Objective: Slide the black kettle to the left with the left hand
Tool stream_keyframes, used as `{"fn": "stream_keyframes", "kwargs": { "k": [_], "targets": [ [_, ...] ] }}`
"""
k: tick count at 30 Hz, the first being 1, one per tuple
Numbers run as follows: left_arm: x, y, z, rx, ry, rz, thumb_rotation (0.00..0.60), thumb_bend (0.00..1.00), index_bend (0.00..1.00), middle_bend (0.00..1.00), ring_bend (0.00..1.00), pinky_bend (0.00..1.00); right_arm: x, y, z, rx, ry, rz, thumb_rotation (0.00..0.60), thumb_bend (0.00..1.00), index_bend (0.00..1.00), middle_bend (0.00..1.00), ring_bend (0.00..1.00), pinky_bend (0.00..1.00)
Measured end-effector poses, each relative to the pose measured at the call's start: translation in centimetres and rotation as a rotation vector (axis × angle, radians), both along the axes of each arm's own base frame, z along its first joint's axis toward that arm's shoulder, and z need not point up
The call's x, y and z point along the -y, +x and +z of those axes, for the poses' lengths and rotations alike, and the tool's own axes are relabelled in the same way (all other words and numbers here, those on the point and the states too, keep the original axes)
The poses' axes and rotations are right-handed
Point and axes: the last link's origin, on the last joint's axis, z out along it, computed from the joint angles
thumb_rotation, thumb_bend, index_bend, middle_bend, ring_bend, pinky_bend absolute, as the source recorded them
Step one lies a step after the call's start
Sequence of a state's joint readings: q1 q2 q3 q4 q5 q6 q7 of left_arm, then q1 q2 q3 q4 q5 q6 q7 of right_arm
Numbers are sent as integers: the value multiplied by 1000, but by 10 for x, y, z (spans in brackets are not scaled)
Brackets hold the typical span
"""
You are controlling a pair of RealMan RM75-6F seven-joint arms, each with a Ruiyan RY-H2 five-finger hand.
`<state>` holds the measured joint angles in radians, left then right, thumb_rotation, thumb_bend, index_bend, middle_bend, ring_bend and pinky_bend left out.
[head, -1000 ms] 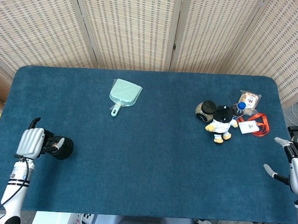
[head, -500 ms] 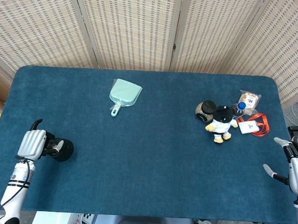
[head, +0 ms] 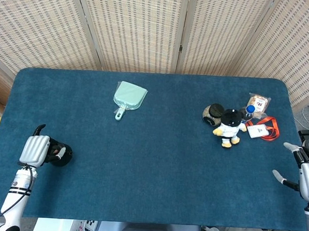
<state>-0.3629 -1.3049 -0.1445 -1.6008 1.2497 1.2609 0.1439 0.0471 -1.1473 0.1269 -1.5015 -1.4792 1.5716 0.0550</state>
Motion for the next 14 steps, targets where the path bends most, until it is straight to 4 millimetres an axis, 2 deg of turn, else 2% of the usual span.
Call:
{"fn": "stream_keyframes", "kwargs": {
  "k": [4,14],
  "targets": [
    [1,0,-1,2,-3,-1,536,325,974,1000,878,70,0,0,0,2,0,1,600,115,248,300,223,267],
    [3,0,-2,-16,-6,-4,539,325,973,1000,878,70,1,-2,-1,5,6,-2,600,114,248,300,223,266]
  ]
}}
